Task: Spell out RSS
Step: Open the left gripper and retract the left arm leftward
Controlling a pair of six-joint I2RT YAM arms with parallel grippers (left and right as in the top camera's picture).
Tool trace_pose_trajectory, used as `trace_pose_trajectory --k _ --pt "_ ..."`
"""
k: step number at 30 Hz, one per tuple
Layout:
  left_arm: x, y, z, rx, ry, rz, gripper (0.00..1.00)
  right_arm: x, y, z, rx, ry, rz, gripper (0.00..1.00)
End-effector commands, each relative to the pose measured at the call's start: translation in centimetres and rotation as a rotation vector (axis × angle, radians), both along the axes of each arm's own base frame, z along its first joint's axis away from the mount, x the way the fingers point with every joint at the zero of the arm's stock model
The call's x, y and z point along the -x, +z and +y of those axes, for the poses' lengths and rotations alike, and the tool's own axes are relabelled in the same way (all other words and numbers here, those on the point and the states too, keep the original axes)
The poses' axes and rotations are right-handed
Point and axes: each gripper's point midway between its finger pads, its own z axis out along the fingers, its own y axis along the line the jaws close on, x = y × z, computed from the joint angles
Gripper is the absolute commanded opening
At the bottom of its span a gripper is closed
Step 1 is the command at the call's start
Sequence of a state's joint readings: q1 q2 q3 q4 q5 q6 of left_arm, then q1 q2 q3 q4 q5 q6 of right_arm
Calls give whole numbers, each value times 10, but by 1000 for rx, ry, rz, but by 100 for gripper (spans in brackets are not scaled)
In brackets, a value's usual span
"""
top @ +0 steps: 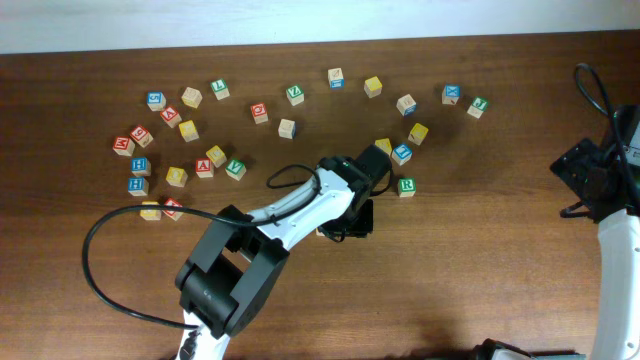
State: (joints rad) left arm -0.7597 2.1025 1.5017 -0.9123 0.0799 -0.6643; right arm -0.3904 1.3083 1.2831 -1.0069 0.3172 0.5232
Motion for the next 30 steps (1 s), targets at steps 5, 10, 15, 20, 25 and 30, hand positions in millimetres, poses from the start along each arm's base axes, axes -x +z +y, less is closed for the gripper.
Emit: trace_pose_trajectory --k 5,10,15,20,25,30 --pt "0 1 -5 16 32 18 31 -1 5 -3 11 -8 -9 98" --pt "1 1 -6 24 57 27 30 -1 5 -3 11 -8 -9 98" --pt "1 1 -7 26 82 33 31 -1 5 -3 11 -8 -9 98" --pt "1 1 -7 26 82 33 45 -1 5 -3 11 -8 -9 98" --pt "-1 5 -9 32 65 24 46 -1 5 -3 12 -8 -9 98" --pt "-13 27 -9 6 40 -19 48 -1 5 -3 11 -9 -9 98"
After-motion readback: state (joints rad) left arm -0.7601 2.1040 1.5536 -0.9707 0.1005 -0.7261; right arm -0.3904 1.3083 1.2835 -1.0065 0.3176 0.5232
